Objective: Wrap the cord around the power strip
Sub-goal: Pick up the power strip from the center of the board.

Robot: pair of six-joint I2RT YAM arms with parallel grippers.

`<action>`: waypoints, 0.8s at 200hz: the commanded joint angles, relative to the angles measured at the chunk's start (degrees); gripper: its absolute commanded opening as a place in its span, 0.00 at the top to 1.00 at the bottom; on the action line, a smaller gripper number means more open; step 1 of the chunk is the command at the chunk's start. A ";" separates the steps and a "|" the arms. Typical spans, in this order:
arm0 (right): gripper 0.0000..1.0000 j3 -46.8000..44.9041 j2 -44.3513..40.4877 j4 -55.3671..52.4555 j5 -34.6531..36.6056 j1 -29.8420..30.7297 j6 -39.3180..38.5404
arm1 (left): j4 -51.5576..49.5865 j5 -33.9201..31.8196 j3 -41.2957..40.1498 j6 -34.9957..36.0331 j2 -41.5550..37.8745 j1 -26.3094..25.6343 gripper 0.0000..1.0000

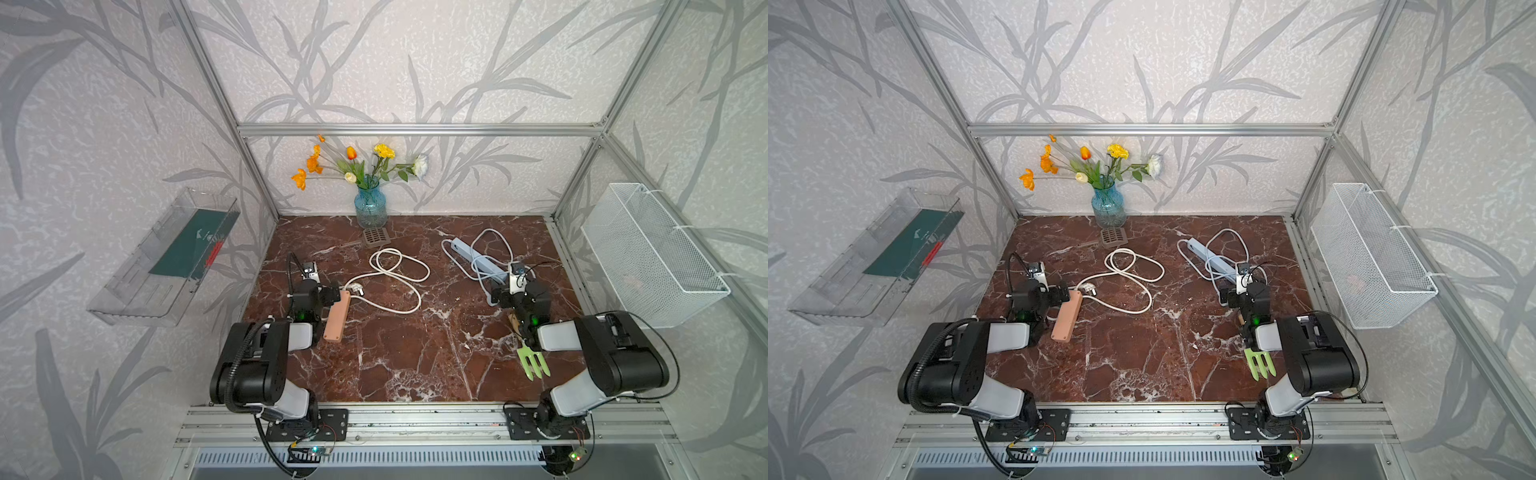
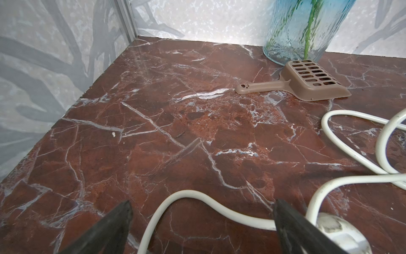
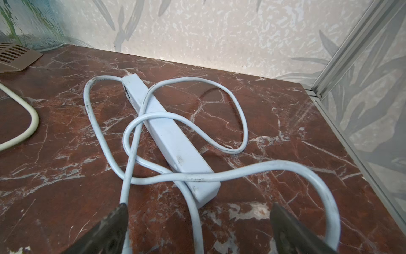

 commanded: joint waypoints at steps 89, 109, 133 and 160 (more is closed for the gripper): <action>0.01 1.26 0.37 0.62 0.22 0.23 -0.17 | 1.84 0.25 1.19 0.68 0.40 0.39 0.01; 0.01 1.26 0.42 0.56 0.20 0.24 -0.12 | 1.85 0.14 1.19 0.63 0.40 0.45 0.01; 0.01 1.15 0.42 0.64 0.11 0.24 -0.06 | 1.80 0.25 1.22 0.68 0.40 0.45 0.01; 0.01 1.13 0.41 0.86 2.22 0.19 0.73 | 1.83 0.37 1.18 0.55 0.40 0.46 0.01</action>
